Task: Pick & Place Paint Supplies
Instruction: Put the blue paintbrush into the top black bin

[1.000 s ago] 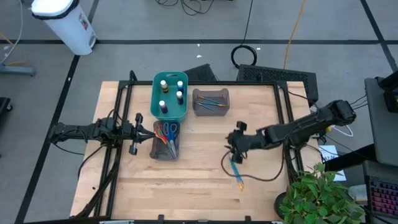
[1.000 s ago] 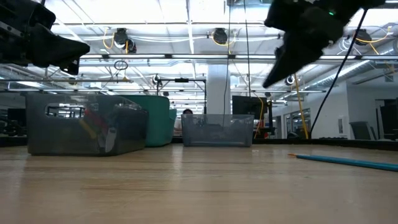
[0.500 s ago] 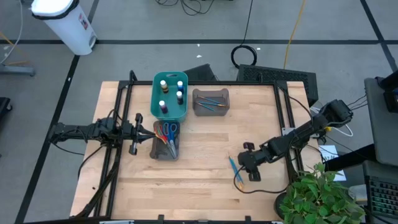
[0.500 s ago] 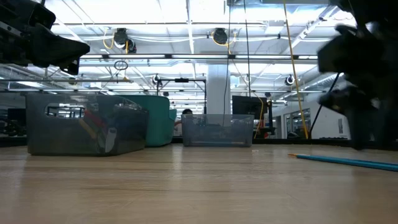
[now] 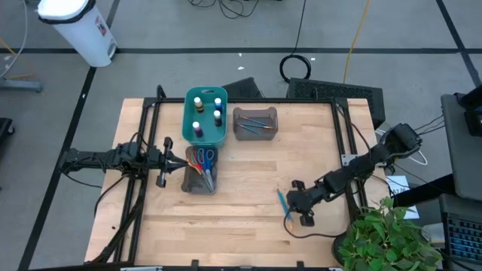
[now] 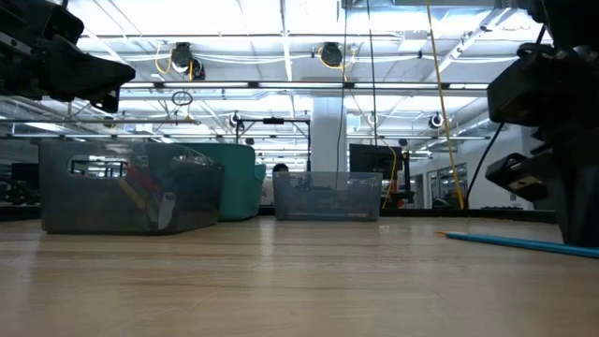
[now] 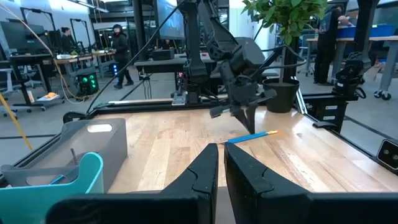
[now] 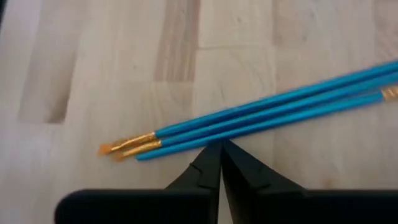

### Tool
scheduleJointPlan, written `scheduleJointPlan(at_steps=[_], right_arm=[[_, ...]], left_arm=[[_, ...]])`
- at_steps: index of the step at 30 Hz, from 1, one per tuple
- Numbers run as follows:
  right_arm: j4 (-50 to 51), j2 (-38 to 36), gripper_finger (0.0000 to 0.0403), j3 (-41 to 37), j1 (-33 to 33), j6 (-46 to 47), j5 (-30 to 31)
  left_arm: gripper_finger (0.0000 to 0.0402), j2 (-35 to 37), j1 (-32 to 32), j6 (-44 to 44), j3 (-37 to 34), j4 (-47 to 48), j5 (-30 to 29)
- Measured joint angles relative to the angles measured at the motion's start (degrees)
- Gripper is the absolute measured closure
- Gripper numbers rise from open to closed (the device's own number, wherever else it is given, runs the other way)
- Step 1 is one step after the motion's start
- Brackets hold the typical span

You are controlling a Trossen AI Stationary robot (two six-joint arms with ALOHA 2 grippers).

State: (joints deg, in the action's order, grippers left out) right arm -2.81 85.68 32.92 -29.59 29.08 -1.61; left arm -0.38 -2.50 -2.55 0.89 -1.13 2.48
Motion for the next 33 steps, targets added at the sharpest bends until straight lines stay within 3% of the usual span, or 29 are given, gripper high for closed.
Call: scheduleJointPlan(at_steps=[5, 19, 23, 27, 29, 33], right_arm=[[-3.89, 0.53, 0.0393, -0.1, 1.51, -2.29, 0.84], [-10.71, 0.6, 0.0402, -0.19, 10.37, -8.57, 11.71], [-13.7, -0.14, 0.0402, -0.19, 12.41, -10.42, 20.16], [-25.32, -0.12, 0.0402, -0.17, 13.91, -7.95, 28.11], [-31.81, -0.15, 0.0402, -0.14, 15.33, -7.96, 27.06], [-44.98, -0.13, 0.04, 0.15, 17.14, -16.41, 17.89]], left_arm=[[0.0369, 0.02, 0.02, 0.0, 0.0, 0.0, 0.0], [0.0369, 0.01, 0.01, 0.0, 0.0, 0.0, 0.0], [0.0369, 0.0, 0.02, 0.0, 0.0, 0.0, 0.0], [0.0369, 0.0, 0.01, 0.0, 0.0, 0.0, 0.0], [0.0369, 0.0, 0.01, 0.0, 0.0, 0.0, 0.0], [0.0369, 0.02, 0.0, 0.0, 0.0, 0.0, 0.0]])
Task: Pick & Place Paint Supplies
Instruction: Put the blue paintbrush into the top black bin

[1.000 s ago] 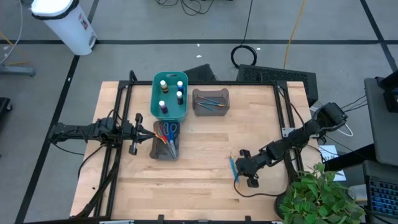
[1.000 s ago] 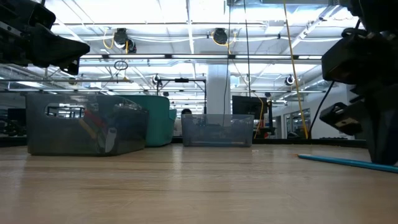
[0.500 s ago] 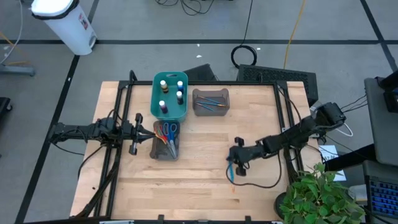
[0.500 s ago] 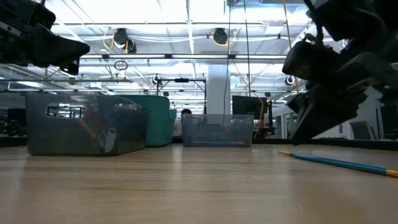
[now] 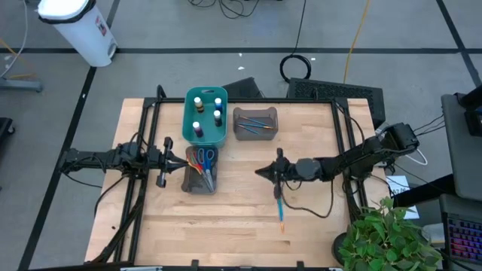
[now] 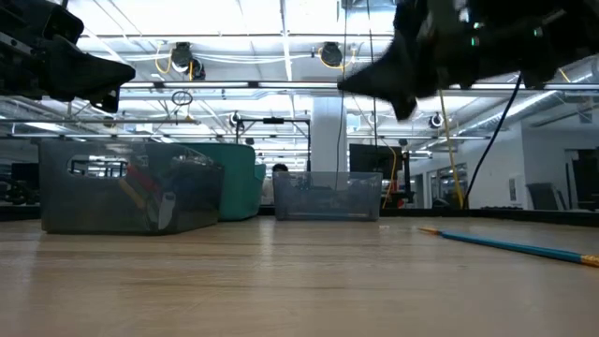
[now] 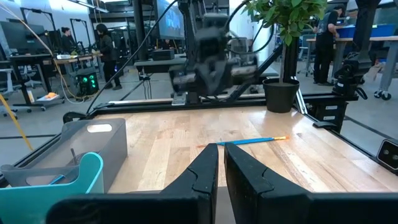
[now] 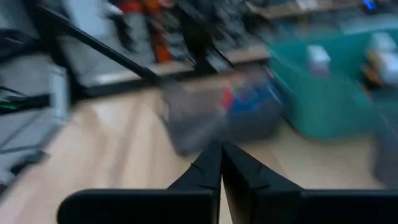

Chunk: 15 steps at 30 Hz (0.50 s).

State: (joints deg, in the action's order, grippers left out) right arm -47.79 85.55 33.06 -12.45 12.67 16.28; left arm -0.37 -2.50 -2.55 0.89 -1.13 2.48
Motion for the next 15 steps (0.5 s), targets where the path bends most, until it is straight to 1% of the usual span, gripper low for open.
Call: scheduleJointPlan(at_steps=[1, 3, 5, 7, 10, 12, 14, 15], right_arm=[[-1.15, -0.01, 0.0396, 0.64, -0.05, -2.03, -1.09], [0.73, -0.01, 0.0377, 2.67, -0.58, -6.03, -1.37], [5.55, 0.01, 0.0345, 5.15, -1.29, -9.1, -0.69], [13.63, 0.01, 0.0307, 8.67, -1.91, -8.85, 0.8], [31.74, -0.01, 0.0245, 14.62, -2.0, -3.49, 3.84], [44.82, 0.01, 0.0212, 18.03, -1.9, 3.02, 5.1], [55.29, 0.01, 0.0192, 20.11, -1.79, 11.28, 6.6], [58.97, 0.1, 0.0187, 20.41, -1.77, 14.9, 6.94]], left_arm=[[0.0369, -0.01, 0.0, 0.0, 0.0, 0.0, 0.0], [0.0369, -0.02, 0.0, 0.0, 0.0, 0.0, 0.0], [0.0369, -0.02, 0.0, 0.0, 0.0, 0.0, 0.0], [0.0369, -0.01, 0.0, 0.0, 0.0, 0.0, 0.0], [0.0369, 0.0, 0.01, 0.0, 0.0, 0.01, 0.0], [0.0369, -0.02, 0.02, 0.0, 0.0, 0.0, 0.0], [0.0369, -0.02, 0.0, 0.0, 0.0, 0.0, 0.0], [0.0369, -0.01, 0.01, 0.0, 0.0, 0.0, 0.0]])
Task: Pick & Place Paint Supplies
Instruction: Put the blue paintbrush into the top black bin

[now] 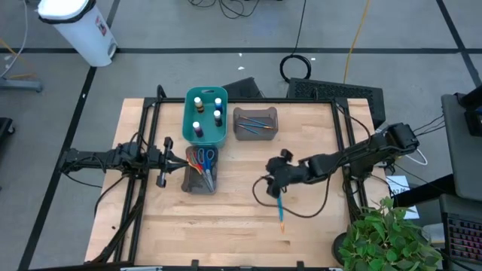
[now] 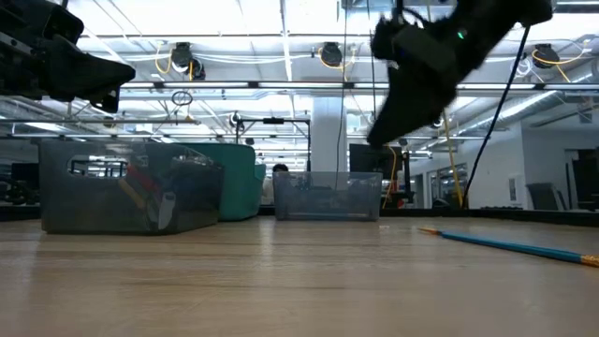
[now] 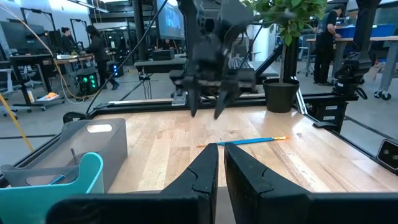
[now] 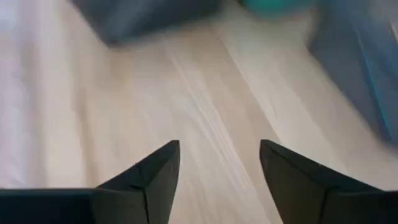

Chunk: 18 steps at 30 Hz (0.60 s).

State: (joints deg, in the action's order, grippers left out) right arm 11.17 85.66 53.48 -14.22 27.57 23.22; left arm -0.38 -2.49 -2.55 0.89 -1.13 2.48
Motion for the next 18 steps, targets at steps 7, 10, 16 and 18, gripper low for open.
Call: scheduleJointPlan(at_steps=[7, 10, 16, 18], right_arm=[[10.91, 1.9, 0.0202, -2.57, 0.0, 16.87, 0.62], [9.51, 2.98, 0.0215, -4.86, 0.03, 18.23, 0.55], [5.78, 6.74, 0.0235, -6.3, 0.39, 18.28, -0.76], [5.2, 8.37, 0.0239, -6.3, 0.39, 18.29, -1.14]], left_arm=[[0.0369, 0.02, 0.0, 0.0, 0.0, 0.0, 0.0], [0.0369, 0.0, -0.01, 0.0, 0.0, 0.0, 0.0], [0.0369, 0.0, 0.0, 0.0, 0.0, 0.0, 0.0], [0.0369, 0.01, 0.01, 0.0, 0.0, 0.0, -0.02]])
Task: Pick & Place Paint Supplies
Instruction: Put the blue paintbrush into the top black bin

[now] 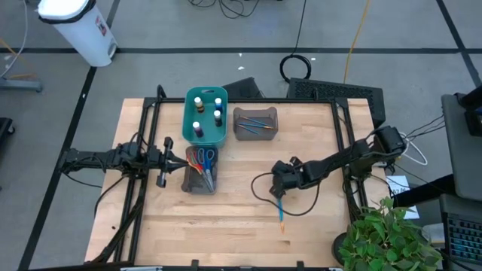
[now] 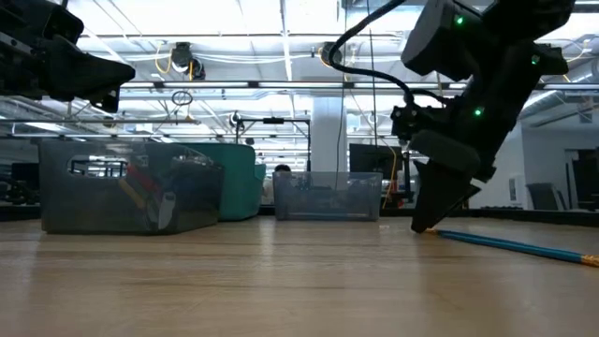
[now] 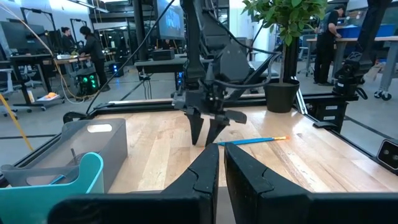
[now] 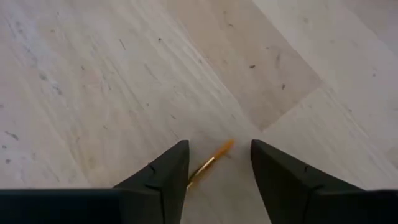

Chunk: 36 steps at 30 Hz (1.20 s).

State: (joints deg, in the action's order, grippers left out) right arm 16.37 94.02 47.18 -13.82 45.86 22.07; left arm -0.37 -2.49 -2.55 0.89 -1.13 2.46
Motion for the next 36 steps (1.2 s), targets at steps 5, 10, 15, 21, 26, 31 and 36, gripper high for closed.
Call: scheduleJointPlan(at_steps=[5, 10, 15, 21, 26, 31, 36], right_arm=[[-2.07, 3.31, 0.025, 0.28, 0.68, 0.19, -0.82], [-0.26, 4.29, 0.0274, 0.31, 1.44, 2.42, -1.82], [0.56, 3.83, 0.0312, 0.22, 1.46, 2.98, -2.54], [0.8, 3.89, 0.0355, 0.17, 1.49, 2.9, -2.56], [0.88, 3.91, 0.0383, 0.13, 1.49, 2.49, -2.59], [0.93, 3.95, 0.0401, 0.11, 1.49, 0.99, -2.41], [0.77, 3.95, 0.0402, 0.07, 1.46, -1.54, -1.18]], left_arm=[[0.0369, -0.01, -0.02, 0.0, 0.0, 0.0, 0.02], [0.0369, 0.01, -0.01, 0.0, 0.0, 0.0, 0.02], [0.0369, -0.01, -0.02, 0.0, 0.0, 0.0, 0.02], [0.0369, -0.01, 0.0, 0.0, 0.0, 0.0, 0.02], [0.0369, -0.01, -0.02, 0.0, 0.0, 0.0, 0.02], [0.0369, -0.01, 0.0, 0.0, 0.0, 0.0, 0.02], [0.0369, 0.01, -0.02, 0.0, 0.0, 0.0, 0.02]])
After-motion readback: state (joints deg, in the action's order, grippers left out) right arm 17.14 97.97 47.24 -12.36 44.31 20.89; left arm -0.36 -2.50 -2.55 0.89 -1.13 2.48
